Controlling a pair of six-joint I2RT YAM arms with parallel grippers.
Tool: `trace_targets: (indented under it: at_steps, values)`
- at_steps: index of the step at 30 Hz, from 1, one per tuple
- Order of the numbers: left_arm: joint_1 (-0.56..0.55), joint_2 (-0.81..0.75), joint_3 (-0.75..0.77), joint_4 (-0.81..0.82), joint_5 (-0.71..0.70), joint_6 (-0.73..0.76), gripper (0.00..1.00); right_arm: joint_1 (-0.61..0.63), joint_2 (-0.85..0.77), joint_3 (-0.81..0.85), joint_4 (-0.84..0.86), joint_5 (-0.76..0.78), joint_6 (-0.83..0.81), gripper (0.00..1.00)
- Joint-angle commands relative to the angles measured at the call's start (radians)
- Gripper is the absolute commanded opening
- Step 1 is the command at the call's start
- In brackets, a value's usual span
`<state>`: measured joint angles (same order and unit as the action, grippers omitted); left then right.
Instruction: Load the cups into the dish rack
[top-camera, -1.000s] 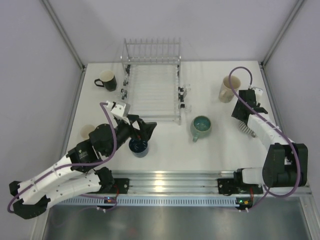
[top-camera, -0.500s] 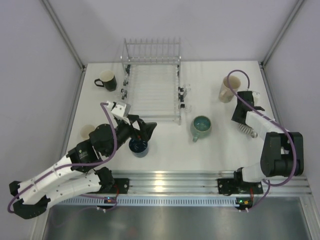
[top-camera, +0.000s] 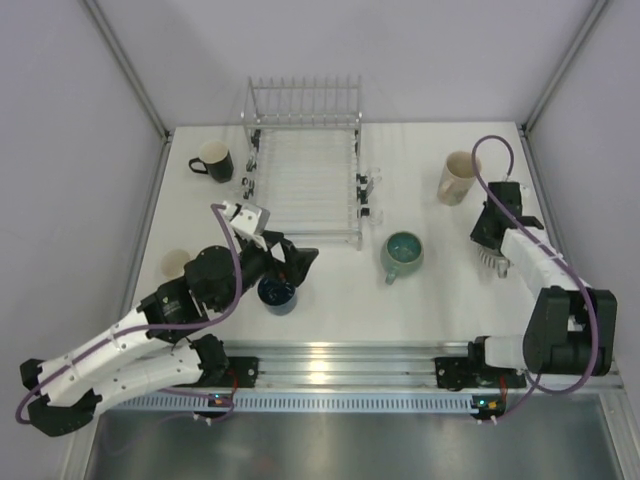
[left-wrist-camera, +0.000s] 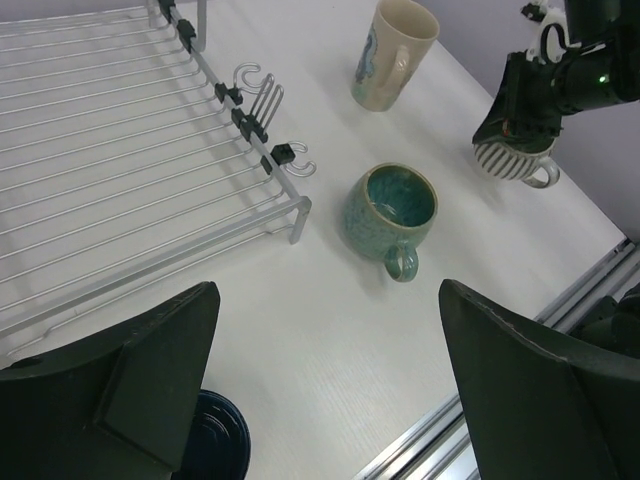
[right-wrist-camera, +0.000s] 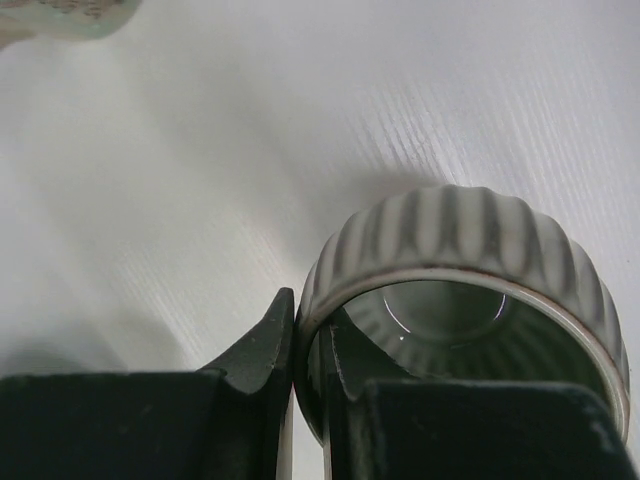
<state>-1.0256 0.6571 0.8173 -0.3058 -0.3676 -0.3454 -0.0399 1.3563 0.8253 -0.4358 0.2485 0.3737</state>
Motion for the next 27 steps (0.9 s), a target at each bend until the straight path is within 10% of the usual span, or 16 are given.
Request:
trace_targets:
  at_steps: [1, 12, 20, 27]
  values:
    - [-0.001, 0.029, 0.042, 0.051, 0.045, -0.006, 0.96, -0.006, -0.138, 0.058, -0.014, -0.035, 0.014, 0.00]
    - [-0.001, 0.104, 0.068, 0.085, 0.122, -0.067, 0.94, 0.011, -0.440, 0.038, 0.104, -0.490, 0.252, 0.00]
    - [-0.001, 0.124, 0.062, 0.190, 0.243, -0.099, 0.93, 0.095, -0.644, -0.046, 0.314, -0.546, 0.559, 0.00]
    - [0.002, 0.159, 0.060, 0.331, 0.376, -0.106, 0.93, 0.143, -0.720, -0.202, 0.762, -0.670, 0.902, 0.00]
